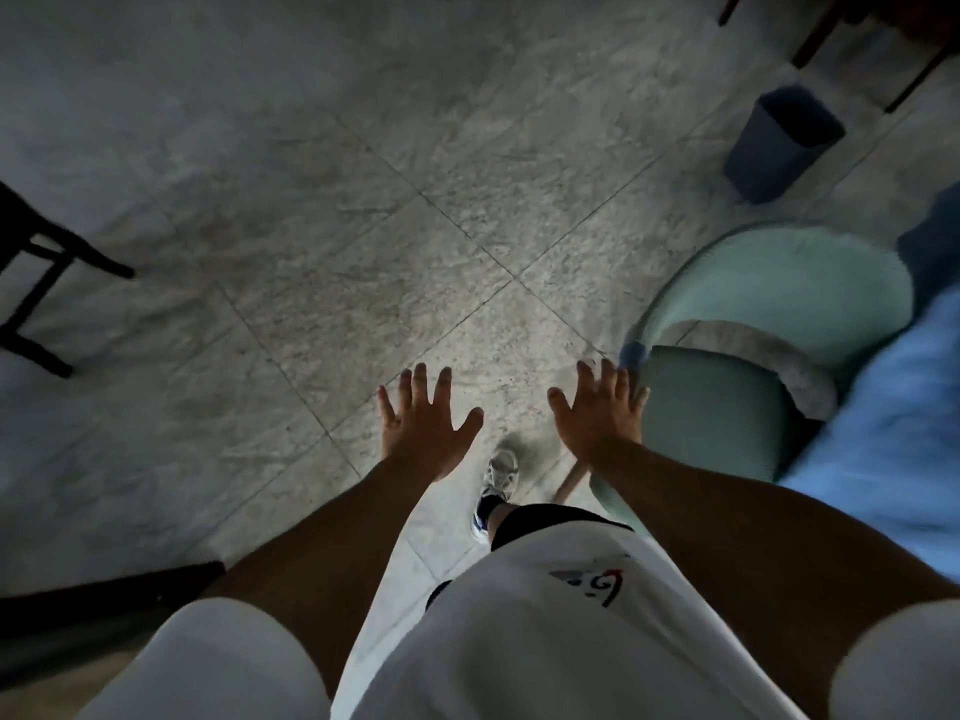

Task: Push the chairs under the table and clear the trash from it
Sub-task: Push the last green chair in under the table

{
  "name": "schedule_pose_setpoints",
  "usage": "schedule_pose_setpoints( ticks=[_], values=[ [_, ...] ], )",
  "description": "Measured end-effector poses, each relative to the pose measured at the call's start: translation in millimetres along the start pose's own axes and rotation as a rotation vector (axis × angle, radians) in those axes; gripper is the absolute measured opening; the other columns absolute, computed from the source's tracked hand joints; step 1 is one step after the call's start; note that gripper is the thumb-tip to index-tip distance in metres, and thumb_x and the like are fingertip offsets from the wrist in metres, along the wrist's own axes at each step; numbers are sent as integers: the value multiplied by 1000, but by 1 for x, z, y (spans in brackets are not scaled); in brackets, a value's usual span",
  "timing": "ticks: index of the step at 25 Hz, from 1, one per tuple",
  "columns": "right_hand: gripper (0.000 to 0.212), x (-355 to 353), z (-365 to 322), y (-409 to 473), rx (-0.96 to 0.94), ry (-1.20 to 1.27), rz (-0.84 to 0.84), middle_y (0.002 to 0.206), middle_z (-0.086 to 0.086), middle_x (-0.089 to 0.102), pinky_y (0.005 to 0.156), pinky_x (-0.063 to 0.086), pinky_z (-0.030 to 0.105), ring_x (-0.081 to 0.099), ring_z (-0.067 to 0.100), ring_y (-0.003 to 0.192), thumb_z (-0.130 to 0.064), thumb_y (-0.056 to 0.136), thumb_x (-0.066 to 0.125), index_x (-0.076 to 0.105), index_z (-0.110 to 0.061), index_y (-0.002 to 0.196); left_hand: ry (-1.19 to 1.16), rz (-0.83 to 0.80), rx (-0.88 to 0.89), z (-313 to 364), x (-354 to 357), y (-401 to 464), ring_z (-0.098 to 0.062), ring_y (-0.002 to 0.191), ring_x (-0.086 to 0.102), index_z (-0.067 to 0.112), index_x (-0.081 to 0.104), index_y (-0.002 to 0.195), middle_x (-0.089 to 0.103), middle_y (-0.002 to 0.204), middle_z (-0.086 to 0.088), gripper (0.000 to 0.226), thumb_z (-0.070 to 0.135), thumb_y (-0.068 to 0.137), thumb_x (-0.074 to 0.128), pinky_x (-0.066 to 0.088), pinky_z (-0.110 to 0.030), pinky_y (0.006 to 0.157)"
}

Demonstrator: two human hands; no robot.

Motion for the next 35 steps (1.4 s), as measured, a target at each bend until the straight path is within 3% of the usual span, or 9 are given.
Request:
schedule_pose_setpoints(
  ticks=[7,14,18,22,26,30,35],
  values=[
    [76,-49,-36,116,138,136,1,171,15,0,122,-7,63,-4,35,157,-64,101,25,12,-21,162,105,9,124,14,-80,152,-30,157,-8,27,3,163,-2,171,-11,83,73,96,21,-7,-59,124],
    [75,-97,-23,208,385,205,77,171,13,0,124,-7,61,-5,33,158,-64,100,23,12,-23,163,158,-57,377,82,-126,303,-29,157,-9,27,3,163,-4,171,-10,83,73,96,22,-10,-59,123],
    [82,-107,-6,255,533,188,108,171,13,0,120,-7,68,-7,38,156,-68,90,14,20,-27,160,168,-89,547,130,-154,383,-29,157,-8,27,5,163,-3,171,-11,83,73,96,22,-12,-59,122],
    [73,-150,-3,279,781,354,262,170,14,6,123,-6,62,0,34,157,-63,100,26,16,-22,160,248,-102,792,186,-183,453,-30,157,-7,25,6,163,-1,171,-13,83,73,97,21,-9,-60,123],
    [72,-169,19,292,923,432,325,170,12,5,122,-8,62,-3,33,158,-64,100,24,16,-23,159,365,-128,962,253,-199,500,-30,157,-8,25,5,163,-3,171,-11,83,73,97,20,-10,-60,123],
    [74,-177,62,301,1102,527,367,169,18,6,122,-1,67,-1,38,157,-64,95,17,18,-21,156,455,-136,1143,344,-195,520,-29,157,-6,25,7,163,0,171,-12,82,71,97,22,-9,-59,123],
    [70,-193,124,322,1239,700,432,169,18,8,124,-3,62,3,36,157,-60,101,29,18,-22,158,573,-174,1301,455,-174,516,-30,157,-6,25,5,163,-1,171,-13,84,73,96,19,-7,-60,123]
  ],
)
Point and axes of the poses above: each hand's wrist, its own y-axis towards the middle knuckle, its own x-axis out of the palm, z = x × y, the point moved 4 cm from there along y, towards the middle knuckle
